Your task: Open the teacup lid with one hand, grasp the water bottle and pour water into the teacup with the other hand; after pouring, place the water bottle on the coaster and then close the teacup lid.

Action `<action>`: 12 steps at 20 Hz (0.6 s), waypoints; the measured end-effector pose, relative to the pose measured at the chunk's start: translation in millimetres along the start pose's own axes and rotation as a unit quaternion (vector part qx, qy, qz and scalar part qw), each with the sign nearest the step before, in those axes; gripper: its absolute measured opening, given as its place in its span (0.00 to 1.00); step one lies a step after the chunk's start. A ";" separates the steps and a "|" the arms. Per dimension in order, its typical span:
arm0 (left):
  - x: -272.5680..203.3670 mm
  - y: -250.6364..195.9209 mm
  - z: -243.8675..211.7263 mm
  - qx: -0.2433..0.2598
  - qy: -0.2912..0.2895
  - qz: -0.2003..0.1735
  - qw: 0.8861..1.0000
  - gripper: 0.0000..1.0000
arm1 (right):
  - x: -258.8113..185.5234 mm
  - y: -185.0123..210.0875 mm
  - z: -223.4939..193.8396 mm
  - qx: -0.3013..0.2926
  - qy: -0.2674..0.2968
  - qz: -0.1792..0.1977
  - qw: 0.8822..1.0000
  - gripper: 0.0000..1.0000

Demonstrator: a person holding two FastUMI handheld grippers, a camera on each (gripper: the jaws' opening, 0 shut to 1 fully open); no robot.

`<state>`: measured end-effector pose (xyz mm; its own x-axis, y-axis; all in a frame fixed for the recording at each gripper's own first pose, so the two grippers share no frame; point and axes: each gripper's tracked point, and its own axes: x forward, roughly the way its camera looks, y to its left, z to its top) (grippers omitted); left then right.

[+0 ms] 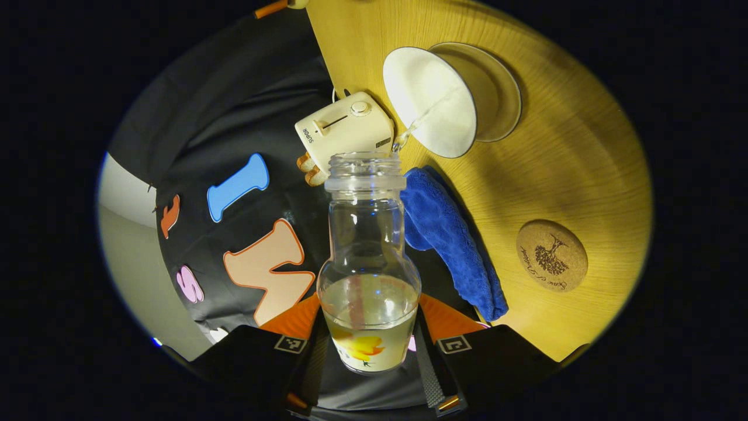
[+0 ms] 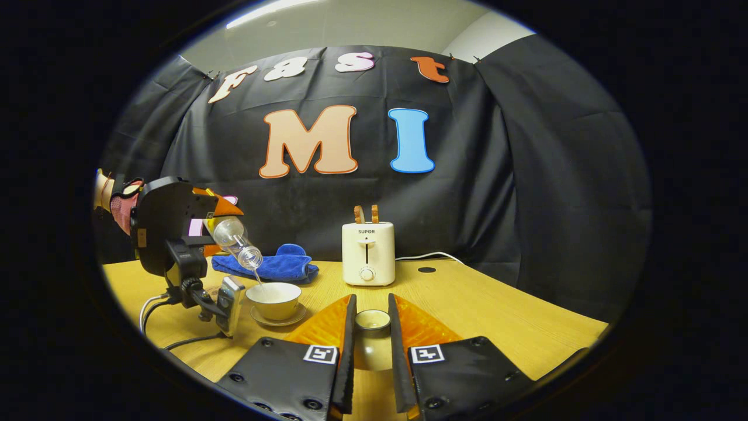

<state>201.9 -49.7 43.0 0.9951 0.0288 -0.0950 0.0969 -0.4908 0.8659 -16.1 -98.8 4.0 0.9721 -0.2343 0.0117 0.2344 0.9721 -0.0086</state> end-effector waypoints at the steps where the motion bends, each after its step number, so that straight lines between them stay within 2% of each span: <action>1: 0.8 1.5 -0.2 0.003 0.001 -0.001 1.000 0.65 | 0.3 0.2 0.4 0.000 0.000 0.001 1.000 0.31; 4: 1.6 -3.2 -2.9 -0.021 0.001 -0.012 1.000 0.65 | 0.7 0.4 -0.3 0.000 0.001 0.002 1.000 0.31; 8: -2.1 -12.7 -6.5 -0.101 0.008 -0.020 0.995 0.65 | -0.1 0.3 0.9 0.000 0.001 0.002 1.000 0.31; 10: -4.6 -25.3 -6.0 -0.175 0.003 -0.041 0.984 0.65 | 0.6 0.2 -0.2 0.000 0.001 0.001 1.000 0.31; 12: -10.4 -30.1 -5.0 -0.250 -0.007 -0.043 0.967 0.65 | 0.3 0.1 -0.7 0.000 0.001 0.001 1.000 0.31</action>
<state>188.8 -30.9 20.4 0.9829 0.0365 -0.1804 0.1807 -0.0046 0.9835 -15.8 -98.8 3.3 0.9726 -0.2325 0.0093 0.2326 0.9725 -0.0079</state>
